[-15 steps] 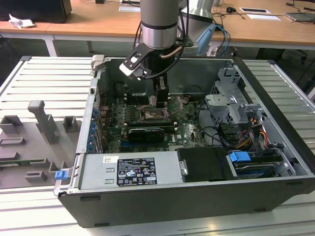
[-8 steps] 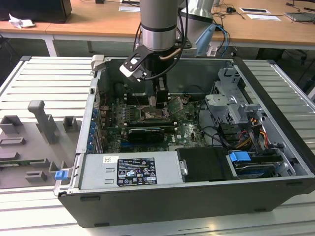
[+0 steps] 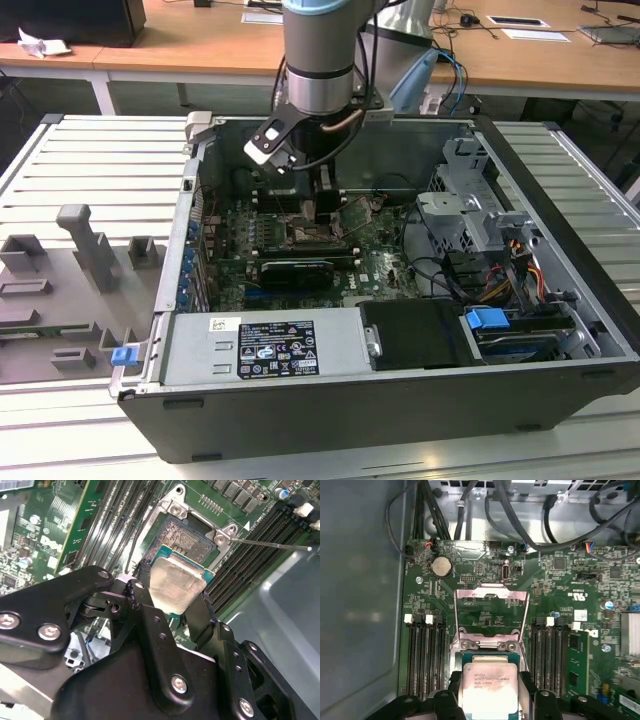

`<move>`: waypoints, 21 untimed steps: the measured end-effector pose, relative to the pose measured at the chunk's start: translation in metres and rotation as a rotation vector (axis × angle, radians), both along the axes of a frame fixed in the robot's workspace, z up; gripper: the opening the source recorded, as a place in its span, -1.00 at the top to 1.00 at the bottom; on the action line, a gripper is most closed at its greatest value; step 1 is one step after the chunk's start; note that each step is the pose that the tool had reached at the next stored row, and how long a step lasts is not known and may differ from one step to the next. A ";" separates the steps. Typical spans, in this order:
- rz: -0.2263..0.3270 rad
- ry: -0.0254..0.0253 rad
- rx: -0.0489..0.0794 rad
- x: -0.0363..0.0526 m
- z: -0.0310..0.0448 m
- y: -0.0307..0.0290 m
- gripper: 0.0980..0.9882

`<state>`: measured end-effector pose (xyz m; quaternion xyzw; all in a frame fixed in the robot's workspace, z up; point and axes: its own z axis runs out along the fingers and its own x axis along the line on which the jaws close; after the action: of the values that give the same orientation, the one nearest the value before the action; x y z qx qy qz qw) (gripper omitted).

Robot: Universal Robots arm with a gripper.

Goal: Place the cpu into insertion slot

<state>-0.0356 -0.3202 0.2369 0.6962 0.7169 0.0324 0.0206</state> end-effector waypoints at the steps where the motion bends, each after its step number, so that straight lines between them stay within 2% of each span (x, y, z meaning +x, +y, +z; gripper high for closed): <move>1: 0.000 -0.0001 0.000 -0.0003 -0.0016 0.0000 0.03; 5: -0.001 -0.0003 0.000 -0.0018 -0.0107 0.0001 0.03; 7: -0.004 -0.0005 0.000 -0.0060 -0.0146 0.0003 0.03; 10: -0.008 -0.0005 0.000 -0.0070 -0.0222 0.0028 0.03; 15: -0.026 -0.0006 0.000 -0.0077 -0.0294 0.0037 0.03; 21: -0.025 -0.0007 -0.001 -0.0083 -0.0336 0.0037 0.03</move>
<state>-0.0439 -0.3165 0.2032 0.7050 0.7081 0.0322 0.0215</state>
